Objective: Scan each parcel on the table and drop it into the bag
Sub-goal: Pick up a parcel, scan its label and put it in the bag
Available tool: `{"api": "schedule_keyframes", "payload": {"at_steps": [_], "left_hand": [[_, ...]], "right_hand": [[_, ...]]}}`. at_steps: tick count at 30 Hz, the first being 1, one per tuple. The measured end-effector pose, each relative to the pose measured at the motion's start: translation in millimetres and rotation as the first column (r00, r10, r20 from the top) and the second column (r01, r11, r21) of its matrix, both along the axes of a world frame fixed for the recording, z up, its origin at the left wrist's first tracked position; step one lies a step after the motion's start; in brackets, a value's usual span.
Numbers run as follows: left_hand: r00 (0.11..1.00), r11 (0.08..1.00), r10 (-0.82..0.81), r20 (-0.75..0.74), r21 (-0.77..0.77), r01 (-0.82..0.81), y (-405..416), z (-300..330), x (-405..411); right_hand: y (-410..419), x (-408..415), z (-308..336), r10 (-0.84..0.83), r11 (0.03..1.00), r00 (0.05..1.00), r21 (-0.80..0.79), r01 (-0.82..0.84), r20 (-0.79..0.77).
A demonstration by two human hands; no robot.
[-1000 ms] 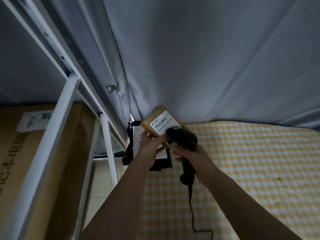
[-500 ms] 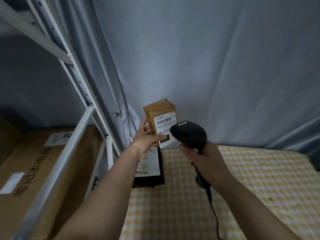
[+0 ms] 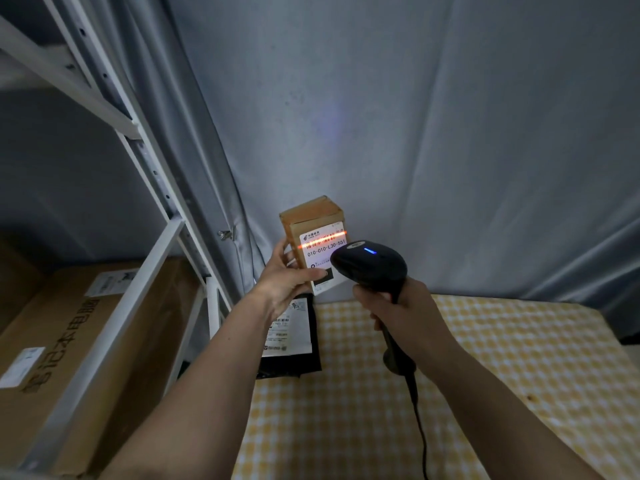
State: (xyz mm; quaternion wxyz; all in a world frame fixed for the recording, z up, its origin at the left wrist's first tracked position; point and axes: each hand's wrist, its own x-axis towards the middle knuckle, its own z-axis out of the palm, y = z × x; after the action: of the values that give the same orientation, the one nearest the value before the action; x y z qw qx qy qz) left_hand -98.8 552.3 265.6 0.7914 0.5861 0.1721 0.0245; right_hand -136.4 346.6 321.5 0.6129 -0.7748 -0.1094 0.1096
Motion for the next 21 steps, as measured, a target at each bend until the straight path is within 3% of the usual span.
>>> {"api": "schedule_keyframes", "payload": {"at_steps": [10, 16, 21], "left_hand": [[0.997, 0.997, 0.017, -0.082, -0.070, -0.023, -9.6, -6.0, 3.9], [0.976, 0.986, -0.103, -0.194, -0.151, 0.074, -27.6, -31.6, 11.4], [0.948, 0.973, -0.225, -0.225, -0.112, 0.204, -38.4, -53.2, 31.6]], "right_hand": [[-5.1, 7.7, -15.8, -0.138, 0.990, 0.990, 0.011, 0.138, -0.019], [-22.9, 11.0, -30.8, -0.303, 0.953, 0.952, 0.009, 0.304, -0.049], [-36.6, 6.0, -49.3, -0.411, 0.907, 0.905, 0.050, 0.418, -0.108]]}}
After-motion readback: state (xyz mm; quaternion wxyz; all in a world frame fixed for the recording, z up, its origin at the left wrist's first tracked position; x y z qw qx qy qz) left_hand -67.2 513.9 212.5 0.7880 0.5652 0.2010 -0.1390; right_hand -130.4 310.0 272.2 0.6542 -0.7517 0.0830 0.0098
